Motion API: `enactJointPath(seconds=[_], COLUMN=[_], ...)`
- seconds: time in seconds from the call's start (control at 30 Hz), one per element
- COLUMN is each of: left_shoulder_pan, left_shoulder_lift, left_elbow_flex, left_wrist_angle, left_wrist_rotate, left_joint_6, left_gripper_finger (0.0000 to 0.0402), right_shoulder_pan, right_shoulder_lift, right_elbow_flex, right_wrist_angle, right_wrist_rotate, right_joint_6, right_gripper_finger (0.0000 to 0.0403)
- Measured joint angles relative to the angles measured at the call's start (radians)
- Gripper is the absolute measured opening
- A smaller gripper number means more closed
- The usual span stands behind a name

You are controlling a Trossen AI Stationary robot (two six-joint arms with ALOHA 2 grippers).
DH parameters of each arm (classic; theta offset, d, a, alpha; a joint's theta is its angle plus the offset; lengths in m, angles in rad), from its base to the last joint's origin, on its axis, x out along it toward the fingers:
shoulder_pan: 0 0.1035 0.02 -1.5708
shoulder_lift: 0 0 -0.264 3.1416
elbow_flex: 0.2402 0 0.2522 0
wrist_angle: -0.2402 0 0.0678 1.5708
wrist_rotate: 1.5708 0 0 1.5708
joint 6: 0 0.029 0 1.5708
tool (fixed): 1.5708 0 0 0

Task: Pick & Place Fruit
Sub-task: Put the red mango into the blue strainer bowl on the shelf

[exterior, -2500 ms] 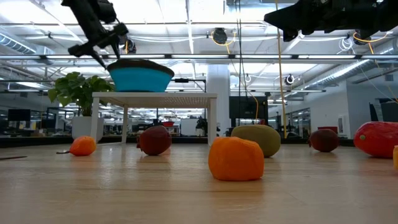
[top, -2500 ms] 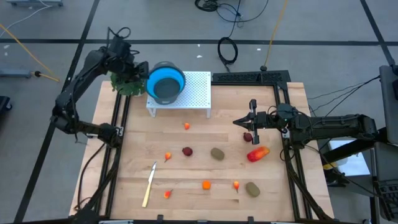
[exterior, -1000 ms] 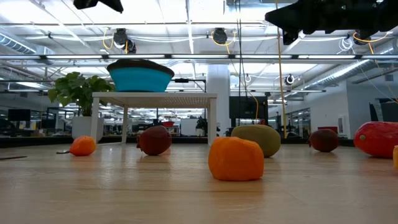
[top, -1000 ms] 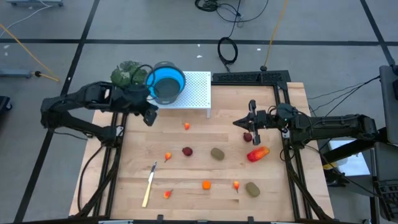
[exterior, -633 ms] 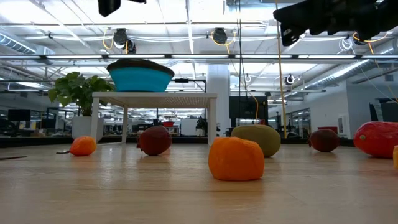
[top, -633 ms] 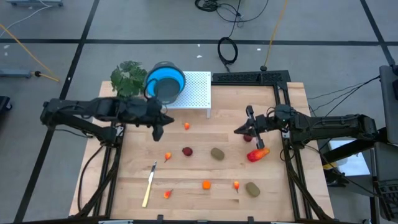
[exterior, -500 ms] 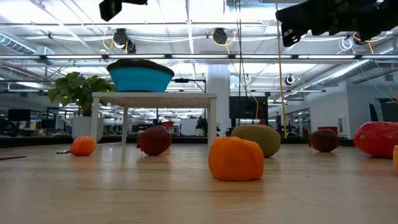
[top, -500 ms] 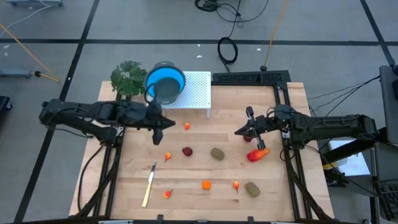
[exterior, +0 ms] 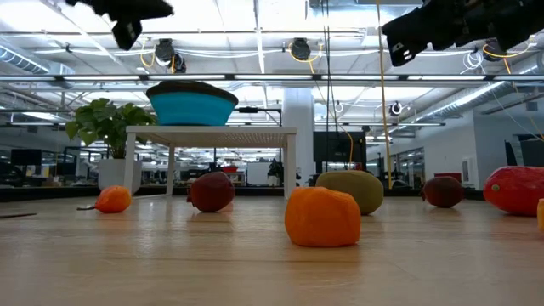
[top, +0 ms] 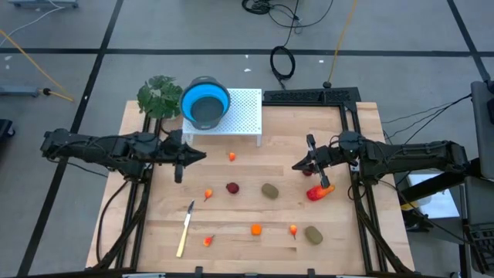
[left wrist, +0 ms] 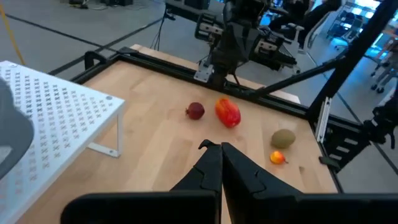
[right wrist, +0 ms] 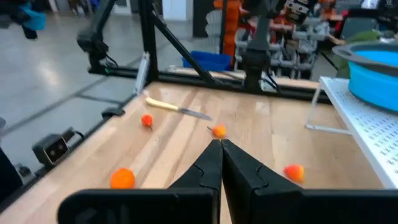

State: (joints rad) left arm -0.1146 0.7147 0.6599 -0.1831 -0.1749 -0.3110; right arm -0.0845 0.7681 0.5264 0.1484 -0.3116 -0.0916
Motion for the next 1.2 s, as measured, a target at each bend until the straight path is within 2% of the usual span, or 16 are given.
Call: enactJointPath(seconds=[0.1, 0.27, 0.43, 0.57, 0.93, 1.2], left_shoulder_pan=[0.000, -0.001, 0.000, 0.000, 0.000, 0.000], left_shoulder_lift=[-0.055, -0.145, -0.242, -0.315, -0.434, -0.470], left_elbow_flex=[-0.041, -0.106, -0.163, -0.208, -0.297, -0.324], left_wrist_angle=[0.021, 0.013, 0.015, 0.015, 0.015, -0.007], left_wrist_rotate=[0.021, 0.026, 0.026, 0.026, 0.025, 0.021], left_joint_6=[0.036, 0.087, 0.100, 0.099, 0.092, 0.091], left_gripper_finger=[0.0002, 0.0001, 0.0006, 0.0002, 0.0003, 0.0002], right_shoulder_pan=[0.023, 0.058, 0.108, 0.146, 0.266, 0.353], right_shoulder_lift=[0.001, 0.011, 0.032, 0.071, 0.344, 0.484], right_elbow_flex=[0.046, 0.132, 0.217, 0.298, 0.586, 0.656], right_wrist_angle=[-0.107, -0.265, -0.434, -0.604, -1.182, -1.369], right_wrist_rotate=[0.054, 0.059, 0.130, 0.132, 0.132, 0.129], right_joint_6=[-0.003, 0.000, 0.002, 0.001, -0.013, -0.068], right_gripper_finger=[0.0000, 0.0000, 0.0000, 0.0000, 0.0000, 0.0000])
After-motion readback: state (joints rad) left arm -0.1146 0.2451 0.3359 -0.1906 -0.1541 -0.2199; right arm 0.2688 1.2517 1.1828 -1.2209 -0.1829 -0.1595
